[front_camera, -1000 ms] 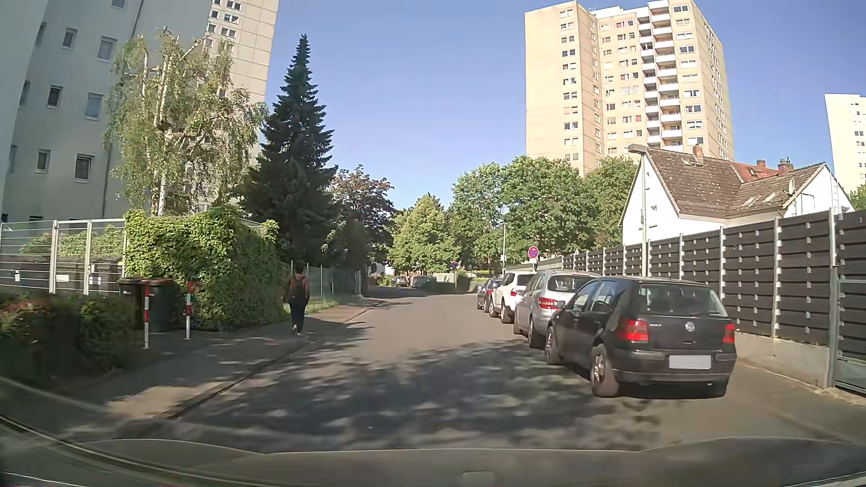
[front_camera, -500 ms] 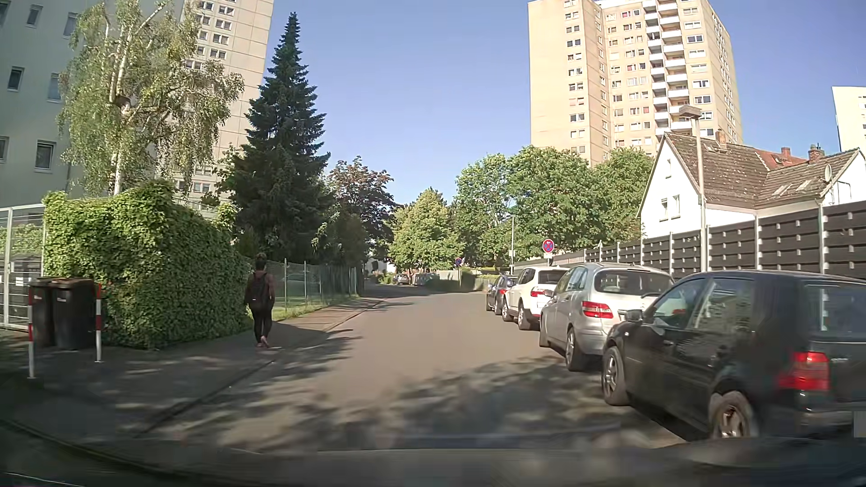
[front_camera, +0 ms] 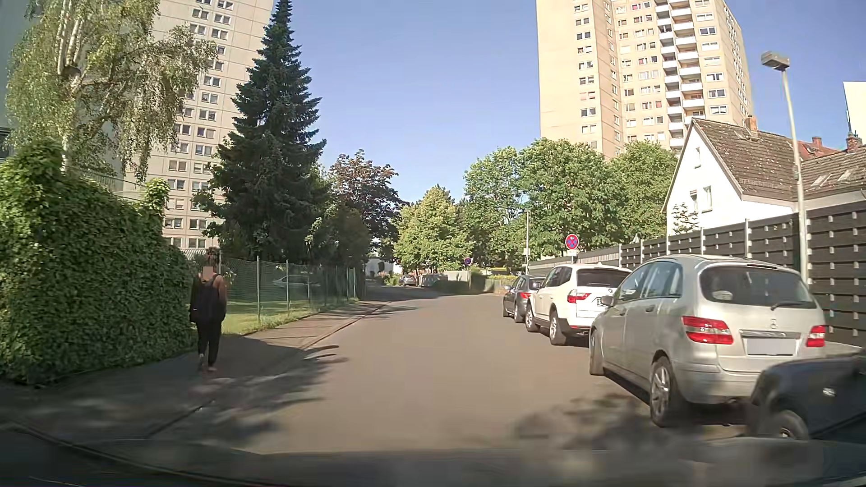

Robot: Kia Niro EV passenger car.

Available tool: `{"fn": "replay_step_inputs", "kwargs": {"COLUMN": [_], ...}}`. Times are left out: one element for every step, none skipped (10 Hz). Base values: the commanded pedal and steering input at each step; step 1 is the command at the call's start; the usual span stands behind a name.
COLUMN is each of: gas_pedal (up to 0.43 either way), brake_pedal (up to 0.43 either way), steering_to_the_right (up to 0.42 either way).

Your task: Follow the waypoints while adhering to traffic rules and regulations

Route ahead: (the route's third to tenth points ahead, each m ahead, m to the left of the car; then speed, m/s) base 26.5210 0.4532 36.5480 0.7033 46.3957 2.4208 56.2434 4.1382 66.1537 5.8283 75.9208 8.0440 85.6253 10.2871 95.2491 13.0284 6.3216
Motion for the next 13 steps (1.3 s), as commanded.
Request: {"fn": "replay_step_inputs", "kwargs": {"gas_pedal": [0.008, 0.008, 0.008, 0.008, 0.008, 0.008, 0.008, 0.0, 0.0, 0.0, 0.0, 0.0, 0.0], "brake_pedal": [0.0, 0.0, 0.0, 0.0, 0.0, 0.0, 0.0, 0.0, 0.0, 0.0, 0.0, 0.0, 0.0], "steering_to_the_right": [-0.015, -0.012, -0.011, -0.01, -0.009, -0.007, -0.002, 0.004, 0.01, 0.01, 0.01, 0.01, 0.01]}}
